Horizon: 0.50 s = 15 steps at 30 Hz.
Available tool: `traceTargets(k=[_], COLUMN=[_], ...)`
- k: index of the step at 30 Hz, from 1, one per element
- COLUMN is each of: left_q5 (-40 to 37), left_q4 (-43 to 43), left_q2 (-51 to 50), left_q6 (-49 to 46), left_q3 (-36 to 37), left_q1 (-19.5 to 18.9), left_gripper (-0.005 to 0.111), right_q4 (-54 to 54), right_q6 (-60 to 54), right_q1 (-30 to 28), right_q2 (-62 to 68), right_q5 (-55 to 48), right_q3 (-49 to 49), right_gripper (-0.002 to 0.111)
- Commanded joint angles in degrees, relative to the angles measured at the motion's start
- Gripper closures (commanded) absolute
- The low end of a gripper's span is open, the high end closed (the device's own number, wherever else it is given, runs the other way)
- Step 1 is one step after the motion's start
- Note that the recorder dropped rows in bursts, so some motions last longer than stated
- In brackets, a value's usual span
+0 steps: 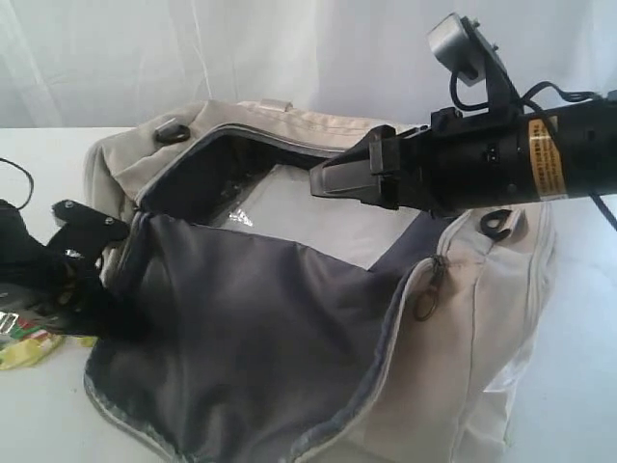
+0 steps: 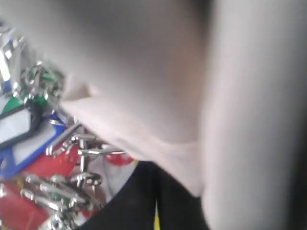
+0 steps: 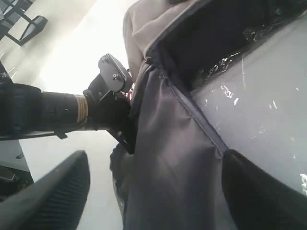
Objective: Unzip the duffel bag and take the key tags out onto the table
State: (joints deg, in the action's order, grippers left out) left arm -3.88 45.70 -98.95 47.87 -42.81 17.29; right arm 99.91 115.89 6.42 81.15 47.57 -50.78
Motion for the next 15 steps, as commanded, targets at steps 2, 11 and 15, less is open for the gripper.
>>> traceTargets(k=[2, 11, 15], left_q5=[10.96, 7.90, -3.73], left_q4=[-3.69, -3.69, -3.69], left_q2=[-2.49, -2.49, -1.98], left_q6=[3.94, 6.49, 6.38], left_q3=[-2.50, -8.27, -10.37], left_q1=[7.52, 13.71, 13.84], left_gripper=[0.107, 0.107, 0.107], right_q4=[0.03, 0.03, 0.03], right_q6=[-0.19, -0.19, -0.19], right_q1=[-0.22, -0.22, -0.22], right_q2=[-0.52, -0.52, -0.52], right_q5=[-0.06, 0.04, 0.21], right_q3=[0.15, 0.15, 0.15], right_gripper=[0.038, 0.038, 0.038])
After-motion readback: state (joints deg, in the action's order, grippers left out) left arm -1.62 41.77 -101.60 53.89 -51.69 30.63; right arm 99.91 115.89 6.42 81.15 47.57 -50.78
